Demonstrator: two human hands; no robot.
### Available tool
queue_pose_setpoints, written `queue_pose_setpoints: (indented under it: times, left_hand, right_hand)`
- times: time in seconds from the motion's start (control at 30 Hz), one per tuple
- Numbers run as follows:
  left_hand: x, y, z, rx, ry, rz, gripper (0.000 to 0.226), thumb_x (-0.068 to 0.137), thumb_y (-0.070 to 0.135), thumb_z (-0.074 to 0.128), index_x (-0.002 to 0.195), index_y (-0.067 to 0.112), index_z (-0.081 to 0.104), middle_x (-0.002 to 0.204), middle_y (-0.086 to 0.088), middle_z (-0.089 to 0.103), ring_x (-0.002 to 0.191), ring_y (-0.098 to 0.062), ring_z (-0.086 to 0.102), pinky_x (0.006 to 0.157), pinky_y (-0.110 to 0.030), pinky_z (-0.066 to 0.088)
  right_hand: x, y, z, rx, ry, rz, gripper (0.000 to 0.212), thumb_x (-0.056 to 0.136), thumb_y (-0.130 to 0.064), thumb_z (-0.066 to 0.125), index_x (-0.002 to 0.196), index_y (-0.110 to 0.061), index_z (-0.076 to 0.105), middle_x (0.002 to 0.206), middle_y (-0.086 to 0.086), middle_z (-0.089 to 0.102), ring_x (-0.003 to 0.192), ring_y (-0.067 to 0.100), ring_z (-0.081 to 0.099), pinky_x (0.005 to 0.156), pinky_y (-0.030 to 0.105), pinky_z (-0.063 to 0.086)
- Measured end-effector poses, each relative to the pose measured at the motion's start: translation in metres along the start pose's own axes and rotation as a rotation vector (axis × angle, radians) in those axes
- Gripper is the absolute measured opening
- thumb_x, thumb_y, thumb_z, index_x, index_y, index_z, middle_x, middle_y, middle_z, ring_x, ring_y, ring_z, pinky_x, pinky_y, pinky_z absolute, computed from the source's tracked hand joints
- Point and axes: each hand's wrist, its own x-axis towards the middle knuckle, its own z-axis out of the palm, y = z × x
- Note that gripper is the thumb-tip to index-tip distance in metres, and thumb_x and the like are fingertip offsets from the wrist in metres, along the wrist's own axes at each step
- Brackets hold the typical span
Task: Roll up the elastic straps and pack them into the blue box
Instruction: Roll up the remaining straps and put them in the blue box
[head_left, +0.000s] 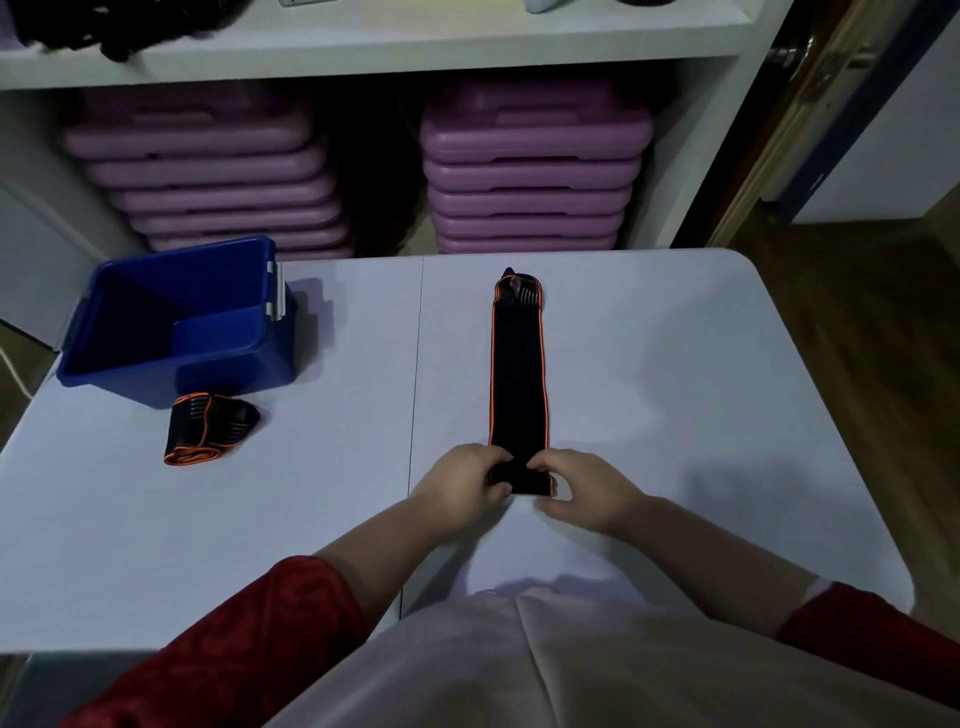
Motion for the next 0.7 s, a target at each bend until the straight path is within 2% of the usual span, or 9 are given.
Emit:
queue_pose_setpoints:
  times: [0.07,0.13,0.2,0.27,0.37,0.5,0.6,0.67,0.7]
  left_hand:
    - [-0.001,-0.002,0.006,0.062,-0.03,0.059,0.036,0.08,0.028,0.069,0.113,0.015,0.064,0.103,-0.008,0.069,0.096,-0.023,0.061,0.076,-0.022,0.039]
    - [0.001,-0.006,0.011,0.144,-0.041,0.089,0.031,0.083,0.028,0.064,0.112,0.015,0.064,0.105,-0.008,0.067,0.102,-0.024,0.056,0.081,-0.025,0.04]
    - [0.005,-0.008,0.011,0.157,-0.036,0.083,0.029,0.088,0.025,0.054,0.114,0.016,0.062,0.107,-0.01,0.066,0.105,-0.026,0.055,0.084,-0.029,0.041]
    - [0.01,-0.007,0.007,0.088,-0.044,0.038,0.031,0.091,0.023,0.05,0.12,0.015,0.057,0.109,-0.012,0.065,0.101,-0.03,0.059,0.08,-0.032,0.042]
    - [0.019,-0.007,0.0,0.024,-0.015,0.0,0.035,0.093,0.022,0.05,0.126,0.014,0.044,0.112,-0.015,0.062,0.098,-0.031,0.059,0.077,-0.031,0.04]
    - [0.028,-0.01,0.0,-0.029,0.056,-0.004,0.03,0.091,0.016,0.052,0.12,0.012,0.049,0.12,-0.011,0.051,0.097,-0.028,0.059,0.085,-0.03,0.044]
    - [0.03,-0.012,0.005,0.064,0.022,0.011,0.045,0.089,0.029,0.058,0.13,0.011,0.051,0.129,-0.01,0.051,0.11,-0.028,0.057,0.094,-0.03,0.044]
    - [0.03,-0.015,0.007,0.184,-0.032,0.046,0.065,0.084,0.042,0.063,0.139,0.011,0.044,0.136,-0.009,0.05,0.121,-0.027,0.05,0.101,-0.034,0.042]
    - [0.031,-0.017,0.007,0.255,-0.051,0.07,0.068,0.086,0.042,0.062,0.142,0.011,0.04,0.139,-0.009,0.048,0.124,-0.028,0.047,0.103,-0.035,0.04]
  right_hand:
    - [0.0,0.001,0.001,-0.05,-0.013,-0.03,0.038,0.08,-0.028,0.063,0.117,-0.022,0.056,0.105,0.0,0.063,0.095,0.016,0.058,0.083,0.028,0.044]
    - [0.002,0.003,0.004,-0.061,0.023,-0.017,0.034,0.083,-0.02,0.06,0.117,-0.019,0.057,0.108,0.004,0.064,0.099,0.02,0.058,0.086,0.031,0.045]
    - [0.004,0.005,0.006,-0.035,0.058,0.001,0.029,0.086,-0.021,0.055,0.115,-0.022,0.057,0.106,0.003,0.065,0.097,0.021,0.06,0.086,0.035,0.047]
    - [0.008,0.006,0.005,0.033,0.086,0.036,0.025,0.089,-0.024,0.053,0.114,-0.025,0.057,0.104,0.0,0.066,0.095,0.018,0.061,0.085,0.035,0.049]
    - [0.017,0.007,0.002,0.139,0.139,0.143,0.022,0.089,-0.027,0.054,0.111,-0.025,0.058,0.093,-0.004,0.065,0.088,0.017,0.062,0.084,0.037,0.05]
    - [0.035,0.006,-0.002,0.205,0.158,0.323,0.013,0.084,-0.035,0.055,0.096,-0.037,0.057,0.074,-0.013,0.057,0.085,0.018,0.062,0.086,0.038,0.051]
    - [0.043,0.004,-0.002,0.246,0.158,0.402,0.01,0.081,-0.034,0.058,0.089,-0.038,0.053,0.077,-0.013,0.06,0.088,0.02,0.065,0.088,0.038,0.051]
    - [0.044,0.006,-0.002,0.257,0.173,0.419,0.015,0.078,-0.038,0.06,0.088,-0.041,0.05,0.078,-0.009,0.063,0.082,0.02,0.066,0.083,0.038,0.053]
    - [0.043,0.009,-0.002,0.234,0.187,0.399,0.017,0.077,-0.04,0.061,0.089,-0.041,0.05,0.078,-0.007,0.063,0.08,0.02,0.065,0.081,0.037,0.054]
